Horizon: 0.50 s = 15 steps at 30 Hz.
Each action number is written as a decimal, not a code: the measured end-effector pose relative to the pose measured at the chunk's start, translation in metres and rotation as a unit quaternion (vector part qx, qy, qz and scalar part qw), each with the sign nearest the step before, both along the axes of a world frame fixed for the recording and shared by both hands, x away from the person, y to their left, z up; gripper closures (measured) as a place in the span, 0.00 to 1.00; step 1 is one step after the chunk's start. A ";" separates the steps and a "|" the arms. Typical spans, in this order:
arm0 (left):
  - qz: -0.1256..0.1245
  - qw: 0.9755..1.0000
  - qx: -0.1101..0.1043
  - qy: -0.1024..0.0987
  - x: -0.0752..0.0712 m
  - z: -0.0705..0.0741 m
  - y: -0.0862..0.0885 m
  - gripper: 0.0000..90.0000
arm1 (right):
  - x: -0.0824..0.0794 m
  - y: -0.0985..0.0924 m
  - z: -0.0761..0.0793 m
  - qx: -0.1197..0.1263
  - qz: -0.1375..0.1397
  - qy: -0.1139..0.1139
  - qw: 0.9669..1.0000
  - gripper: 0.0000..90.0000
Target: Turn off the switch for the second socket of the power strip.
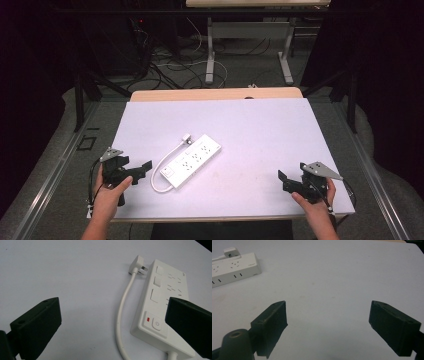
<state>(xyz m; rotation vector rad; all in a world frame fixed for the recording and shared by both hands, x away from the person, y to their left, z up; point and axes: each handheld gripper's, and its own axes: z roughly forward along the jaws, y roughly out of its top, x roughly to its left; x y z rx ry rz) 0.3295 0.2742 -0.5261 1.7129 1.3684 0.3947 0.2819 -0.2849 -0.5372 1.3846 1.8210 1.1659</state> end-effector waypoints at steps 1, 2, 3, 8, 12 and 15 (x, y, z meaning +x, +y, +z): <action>0.002 1.000 -0.002 -0.003 0.000 -0.001 0.001 0.00 | 0.000 0.000 0.000 0.000 0.001 0.000 1.000 0.16; 0.006 1.000 -0.005 -0.005 0.000 -0.002 0.002 0.00 | 0.001 0.000 -0.001 0.002 -0.002 -0.006 1.000 0.16; 0.000 1.000 0.001 -0.005 0.000 -0.002 0.005 0.00 | 0.001 0.000 -0.001 0.002 -0.001 -0.005 1.000 0.16; 0.011 1.000 0.002 -0.004 -0.001 -0.008 0.010 0.00 | 0.001 0.000 -0.001 0.003 0.001 -0.001 1.000 0.16; 0.016 1.000 0.001 -0.003 0.001 -0.013 0.014 0.01 | 0.001 0.000 -0.001 0.001 0.001 0.002 1.000 0.16; 0.022 1.000 -0.003 -0.001 0.002 -0.016 0.016 0.01 | 0.001 0.001 -0.002 0.002 0.001 0.006 1.000 0.16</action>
